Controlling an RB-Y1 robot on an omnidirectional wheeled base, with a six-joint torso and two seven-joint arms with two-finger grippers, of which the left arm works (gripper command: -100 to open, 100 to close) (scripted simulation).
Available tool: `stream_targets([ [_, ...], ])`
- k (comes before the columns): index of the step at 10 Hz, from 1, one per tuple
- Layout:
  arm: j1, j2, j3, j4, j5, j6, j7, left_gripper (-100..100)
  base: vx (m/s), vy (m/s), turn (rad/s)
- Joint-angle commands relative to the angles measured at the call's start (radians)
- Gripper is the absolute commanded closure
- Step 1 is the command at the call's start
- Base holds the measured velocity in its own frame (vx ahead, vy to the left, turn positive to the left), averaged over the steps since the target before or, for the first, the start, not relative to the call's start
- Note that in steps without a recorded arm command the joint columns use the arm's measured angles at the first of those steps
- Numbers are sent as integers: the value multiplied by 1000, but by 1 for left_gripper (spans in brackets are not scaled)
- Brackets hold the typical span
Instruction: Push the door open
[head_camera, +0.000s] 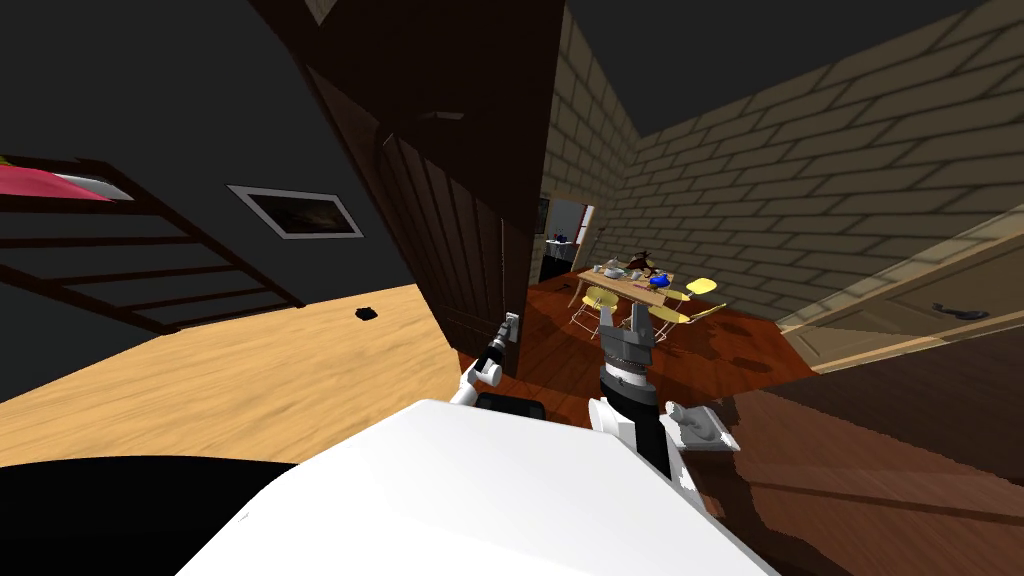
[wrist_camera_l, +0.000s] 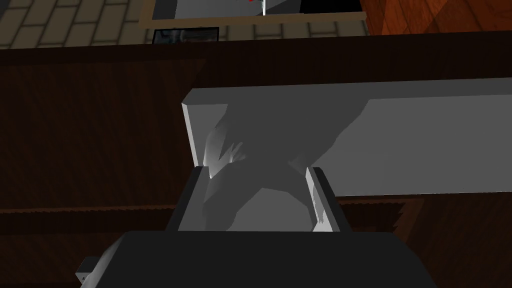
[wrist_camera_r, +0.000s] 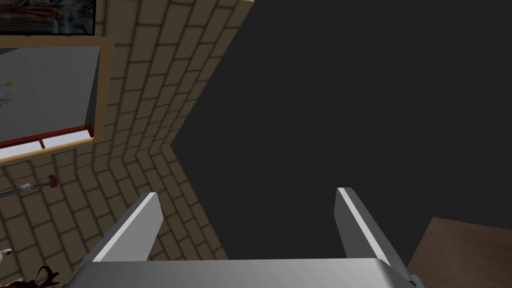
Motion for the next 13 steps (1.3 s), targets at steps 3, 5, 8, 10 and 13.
stream_targets([
  [3,-62,31,27,67,10,-16,12,100,122,-9,99],
  [5,-104,41,40,115,16,-26,21,100,136,13,152],
  [8,-46,58,-35,47,42,-10,-18,-100,-70,53,158],
  [10,-17,50,-80,14,59,-3,-41,-100,-160,52,148],
  [13,19,21,-135,-27,81,7,-69,-100,-127,25,130],
])
